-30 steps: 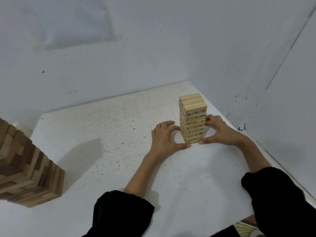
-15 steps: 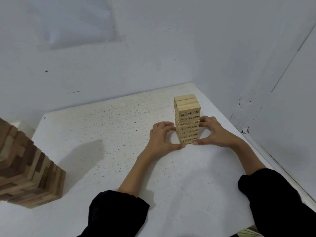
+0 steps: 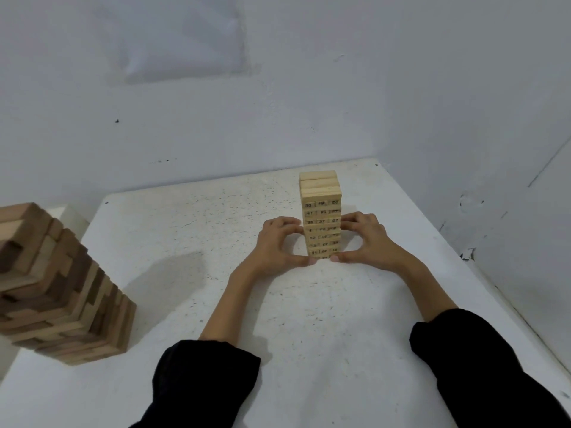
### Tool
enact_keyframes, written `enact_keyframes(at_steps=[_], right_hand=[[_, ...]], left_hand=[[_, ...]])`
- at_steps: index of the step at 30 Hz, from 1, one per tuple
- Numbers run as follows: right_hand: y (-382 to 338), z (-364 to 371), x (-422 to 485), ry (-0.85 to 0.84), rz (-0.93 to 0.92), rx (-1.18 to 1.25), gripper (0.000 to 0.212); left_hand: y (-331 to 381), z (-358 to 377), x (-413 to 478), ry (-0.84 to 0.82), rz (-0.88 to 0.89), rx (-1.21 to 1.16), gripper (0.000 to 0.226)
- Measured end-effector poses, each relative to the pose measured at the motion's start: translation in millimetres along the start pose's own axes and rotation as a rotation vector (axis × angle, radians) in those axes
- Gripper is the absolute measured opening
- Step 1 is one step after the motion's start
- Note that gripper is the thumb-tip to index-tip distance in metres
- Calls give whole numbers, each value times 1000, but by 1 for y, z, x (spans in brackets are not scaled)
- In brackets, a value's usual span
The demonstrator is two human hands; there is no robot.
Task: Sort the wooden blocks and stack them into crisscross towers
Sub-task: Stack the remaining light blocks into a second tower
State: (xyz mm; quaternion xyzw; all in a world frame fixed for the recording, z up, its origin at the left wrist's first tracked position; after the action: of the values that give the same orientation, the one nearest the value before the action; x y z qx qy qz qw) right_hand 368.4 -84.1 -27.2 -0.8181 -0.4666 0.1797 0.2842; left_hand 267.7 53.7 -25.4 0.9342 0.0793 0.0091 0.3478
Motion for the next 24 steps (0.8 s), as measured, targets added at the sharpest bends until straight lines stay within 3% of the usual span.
enact_keyframes(at_steps=[24], right_hand=[[-36,27,75,-28,-35,-1,61]], left_hand=[[-63,-48,0,50,-101,-55,63]])
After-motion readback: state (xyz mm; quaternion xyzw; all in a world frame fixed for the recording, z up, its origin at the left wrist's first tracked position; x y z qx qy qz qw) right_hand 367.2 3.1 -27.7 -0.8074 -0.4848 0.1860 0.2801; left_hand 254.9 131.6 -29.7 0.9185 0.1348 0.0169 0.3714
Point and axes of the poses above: each hand's wrist, its own x-axis towards the middle knuckle, its own z-axis out of the palm, y = z × x, the point moved 8 cm from there along x, towards the middle knuckle, and after that the axes turned 9 degrees about -y, right-handed, at the moved point
